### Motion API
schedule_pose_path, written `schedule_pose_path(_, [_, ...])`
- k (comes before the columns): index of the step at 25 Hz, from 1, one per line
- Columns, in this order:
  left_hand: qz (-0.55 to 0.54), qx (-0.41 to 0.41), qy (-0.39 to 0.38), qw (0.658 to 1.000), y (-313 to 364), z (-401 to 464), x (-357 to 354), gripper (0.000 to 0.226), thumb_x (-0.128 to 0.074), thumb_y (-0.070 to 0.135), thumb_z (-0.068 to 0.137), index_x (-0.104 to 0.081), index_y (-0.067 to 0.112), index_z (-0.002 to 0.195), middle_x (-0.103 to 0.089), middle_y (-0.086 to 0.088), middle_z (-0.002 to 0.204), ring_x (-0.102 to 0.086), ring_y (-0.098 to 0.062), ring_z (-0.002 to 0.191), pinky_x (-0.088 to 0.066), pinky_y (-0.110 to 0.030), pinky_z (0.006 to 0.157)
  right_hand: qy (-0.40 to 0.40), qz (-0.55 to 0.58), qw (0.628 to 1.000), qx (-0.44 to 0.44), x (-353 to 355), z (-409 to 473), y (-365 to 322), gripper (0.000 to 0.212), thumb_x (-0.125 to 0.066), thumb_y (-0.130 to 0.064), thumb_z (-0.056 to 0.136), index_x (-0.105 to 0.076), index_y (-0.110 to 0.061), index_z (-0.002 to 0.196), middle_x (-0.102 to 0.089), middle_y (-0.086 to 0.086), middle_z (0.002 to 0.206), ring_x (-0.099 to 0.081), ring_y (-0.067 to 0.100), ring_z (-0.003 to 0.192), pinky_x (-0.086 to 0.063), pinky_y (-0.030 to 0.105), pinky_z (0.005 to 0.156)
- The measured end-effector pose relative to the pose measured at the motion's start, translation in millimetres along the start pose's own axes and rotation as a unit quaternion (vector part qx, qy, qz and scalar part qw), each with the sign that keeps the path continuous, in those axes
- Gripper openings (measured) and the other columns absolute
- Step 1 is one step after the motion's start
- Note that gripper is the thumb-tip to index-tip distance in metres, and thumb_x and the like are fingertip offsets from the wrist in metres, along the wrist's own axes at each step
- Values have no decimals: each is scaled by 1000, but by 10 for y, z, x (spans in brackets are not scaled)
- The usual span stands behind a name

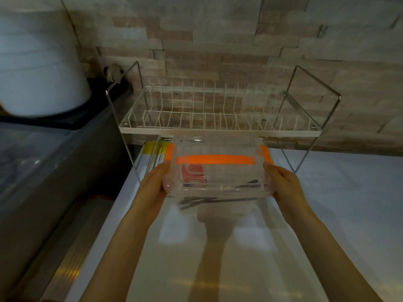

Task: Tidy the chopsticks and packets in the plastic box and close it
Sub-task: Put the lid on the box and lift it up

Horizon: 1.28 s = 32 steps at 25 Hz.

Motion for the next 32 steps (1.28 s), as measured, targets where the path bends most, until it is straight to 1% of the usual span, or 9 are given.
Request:
schedule_pose_path(7, [-16, -6, 12, 1000, 94, 490, -7, 39, -37, 31, 95, -51, 15, 127, -57, -15, 129, -56, -26, 117, -43, -45, 101, 17, -9, 1000, 4, -141, 405, 8, 30, -51, -30, 88, -50, -20, 60, -42, -1, 54, -41, 14, 52, -36, 26, 55])
schedule_pose_path(13, [-48, -1, 41, 998, 80, 838, 24, 40, -38, 24, 95, -42, 17, 135, -47, -11, 140, -47, -27, 127, -36, -47, 107, 16, 29, 999, -13, -231, 763, 35, 30, -51, -31, 90, -61, -9, 73, -48, 0, 55, -42, 15, 55, -39, 32, 62])
schedule_pose_path(16, [-48, 14, 58, 997, 21, 919, 62, 41, -39, 26, 95, -43, 17, 134, -47, -10, 141, -46, -25, 127, -35, -46, 109, 18, 36, 999, -22, -284, 854, 68, 17, -51, -29, 89, -66, -23, 84, -55, -13, 47, -45, 13, 58, -41, 28, 64])
schedule_pose_path(21, [-38, 15, 69, 997, 24, 936, 73, 41, -45, 32, 92, -47, 18, 131, -52, -10, 136, -51, -24, 123, -36, -47, 108, -6, 33, 999, -37, -303, 892, 52, 23, -52, -32, 89, -63, -17, 104, -66, 12, 97, -61, 31, 94, -46, 40, 93])
schedule_pose_path(23, [-40, 11, 68, 997, 37, 911, 69, 42, -48, 33, 90, -49, 19, 129, -54, -10, 134, -51, -26, 122, -37, -49, 107, -21, 41, 998, -31, -296, 837, 27, 15, -49, -32, 91, -59, -26, 100, -64, 5, 105, -60, 24, 103, -49, 37, 90])
schedule_pose_path(25, [-27, 21, 71, 997, 55, 844, 70, 41, -49, 35, 89, -51, 20, 127, -55, -10, 133, -50, -27, 122, -37, -49, 107, -30, 50, 998, -24, -287, 743, -4, 12, -46, -34, 92, -57, -32, 94, -59, 0, 107, -58, 14, 96, -48, 30, 81])
schedule_pose_path(27, [-14, 42, 110, 993, 68, 704, 70, 30, -47, 30, 91, -55, 19, 118, -56, -8, 129, -50, -25, 121, -38, -41, 104, -22, 41, 999, -23, -225, 617, 14, 25, -45, -37, 92, -55, -25, 111, -56, 1, 113, -56, 15, 99, -45, 29, 81])
schedule_pose_path(29, [19, 41, 151, 988, 102, 520, 58, 25, -45, 23, 92, -54, 17, 114, -55, -9, 124, -51, -22, 115, -38, -33, 94, -31, 17, 999, -14, -181, 453, 34, 49, -43, -36, 93, -36, -16, 137, -51, 5, 125, -52, 21, 114, -44, 32, 90])
schedule_pose_path(32, [117, 0, 151, 982, 145, 262, 33, 38, -47, 21, 92, -46, 13, 129, -53, -9, 128, -49, -19, 114, -39, -33, 95, -53, -37, 998, 3, -165, 193, 94, 57, -45, -33, 93, -23, -16, 143, -40, 6, 144, -42, 23, 128, -37, 37, 104])
Point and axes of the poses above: each hand's wrist, its own z-axis towards the middle knuckle, its own x-axis out of the back of the hand, y = z × x, the point moved 4 cm from there along z, towards the middle knuckle
